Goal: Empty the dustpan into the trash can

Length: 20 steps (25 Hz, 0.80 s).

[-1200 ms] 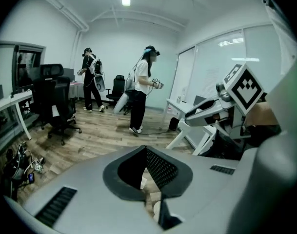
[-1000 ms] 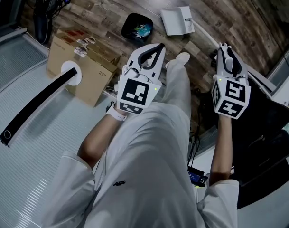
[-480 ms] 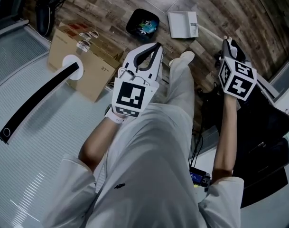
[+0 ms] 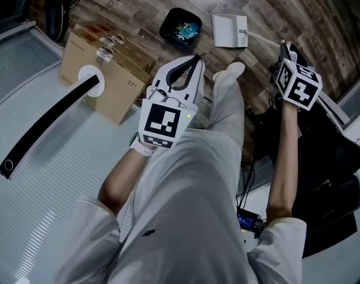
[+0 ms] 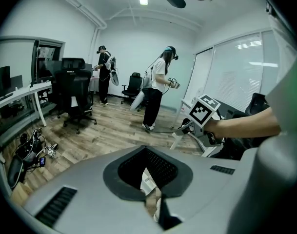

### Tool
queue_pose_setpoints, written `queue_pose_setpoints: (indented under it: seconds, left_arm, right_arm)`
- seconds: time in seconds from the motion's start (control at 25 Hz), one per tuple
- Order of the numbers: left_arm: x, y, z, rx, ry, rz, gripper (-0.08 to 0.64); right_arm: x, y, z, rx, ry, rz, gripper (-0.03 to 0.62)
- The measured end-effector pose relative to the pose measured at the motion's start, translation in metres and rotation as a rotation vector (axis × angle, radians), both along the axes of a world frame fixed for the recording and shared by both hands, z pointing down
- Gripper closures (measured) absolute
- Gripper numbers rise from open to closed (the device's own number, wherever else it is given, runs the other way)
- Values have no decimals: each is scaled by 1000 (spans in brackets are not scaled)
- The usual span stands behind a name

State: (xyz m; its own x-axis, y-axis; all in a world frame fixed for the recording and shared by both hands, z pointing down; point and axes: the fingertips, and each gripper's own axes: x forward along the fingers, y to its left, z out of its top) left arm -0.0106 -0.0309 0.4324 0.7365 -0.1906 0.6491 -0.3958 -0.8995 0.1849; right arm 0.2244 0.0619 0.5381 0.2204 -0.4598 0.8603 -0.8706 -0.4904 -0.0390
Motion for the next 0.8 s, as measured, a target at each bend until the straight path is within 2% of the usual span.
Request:
queue_pose_setpoints:
  seconds: [0.28, 0.48, 0.68, 0.8]
  left_arm:
    - [-6, -4, 2, 5, -8, -10, 554]
    - [-10, -3, 4, 4, -16, -4, 552]
    - [-10, 1, 1, 8, -11, 0, 554]
    - [-10, 4, -2, 15, -7, 3, 554]
  right_arm:
    - [-3, 3, 22, -14, -13, 13, 474]
    - [-1, 6, 25, 31, -10, 20, 469]
    - [-3, 4, 24, 78, -74, 31, 460]
    - [6, 3, 12, 120, -28, 68, 421]
